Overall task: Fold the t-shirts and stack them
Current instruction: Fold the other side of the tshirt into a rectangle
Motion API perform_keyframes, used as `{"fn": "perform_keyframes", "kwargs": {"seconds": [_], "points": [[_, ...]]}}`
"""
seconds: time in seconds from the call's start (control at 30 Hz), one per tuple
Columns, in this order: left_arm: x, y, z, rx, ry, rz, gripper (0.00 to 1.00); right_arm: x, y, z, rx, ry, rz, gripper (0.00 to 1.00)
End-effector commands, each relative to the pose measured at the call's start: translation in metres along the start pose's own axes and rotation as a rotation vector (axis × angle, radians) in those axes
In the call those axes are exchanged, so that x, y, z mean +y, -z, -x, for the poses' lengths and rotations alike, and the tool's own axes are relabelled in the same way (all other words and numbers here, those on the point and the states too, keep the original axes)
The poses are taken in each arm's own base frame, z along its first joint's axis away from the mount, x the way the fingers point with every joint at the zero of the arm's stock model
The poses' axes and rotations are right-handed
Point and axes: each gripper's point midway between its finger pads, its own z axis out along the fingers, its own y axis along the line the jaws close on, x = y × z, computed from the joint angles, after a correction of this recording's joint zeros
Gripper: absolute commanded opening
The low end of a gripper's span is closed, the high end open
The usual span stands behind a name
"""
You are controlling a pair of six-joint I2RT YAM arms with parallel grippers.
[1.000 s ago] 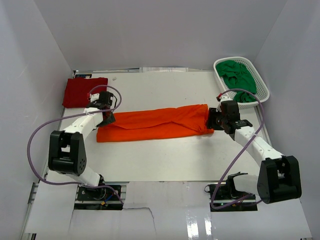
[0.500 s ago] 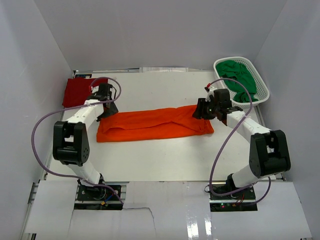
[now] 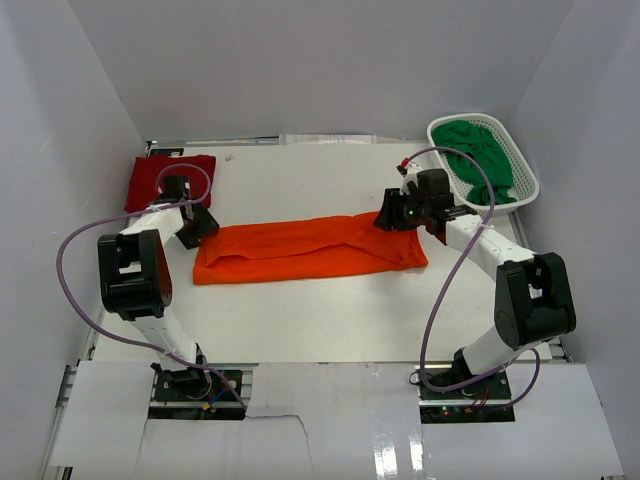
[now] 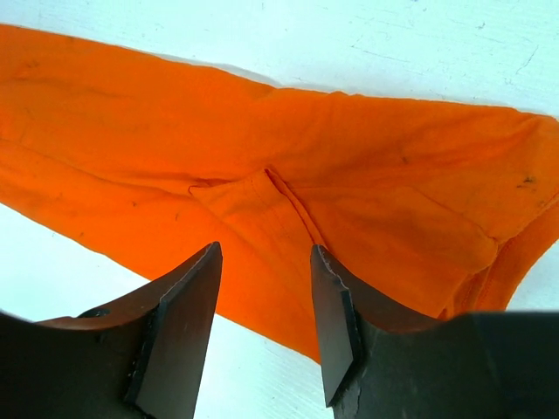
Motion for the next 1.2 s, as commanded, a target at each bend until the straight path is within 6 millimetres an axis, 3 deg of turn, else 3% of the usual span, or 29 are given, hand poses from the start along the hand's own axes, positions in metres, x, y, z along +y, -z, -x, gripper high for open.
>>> {"fn": "perform_keyframes", "kwargs": {"seconds": [0.0,0.27,0.37,0.43,0.7,0.97,1.17], "points": [[-0.026,0.01,0.011,-0.022,-0.017,-0.138,0.65,0.004,0.0,0.023,-0.046,0.034,0.009,0.51],[-0.027,0.006,0.013,-0.013,-0.005,-0.15,0.6,0.001,-0.012,0.002,0.016,0.024,0.015,0.51],[-0.024,0.004,0.012,-0.01,-0.003,-0.143,0.42,0.0,-0.013,-0.003,0.025,0.021,0.015,0.51],[-0.019,0.002,0.011,-0.007,0.005,-0.126,0.19,0.0,-0.014,-0.005,0.031,0.023,0.016,0.5],[-0.004,0.008,0.027,-0.06,0.002,-0.027,0.24,0.002,-0.019,-0.016,0.063,0.033,0.026,0.49],[-0.007,0.009,0.044,-0.089,0.004,-0.005,0.21,0.009,-0.028,-0.035,0.118,0.041,0.072,0.54],[-0.014,0.01,0.055,-0.106,0.01,-0.017,0.17,0.01,-0.05,-0.037,0.133,0.06,0.122,0.55]]}}
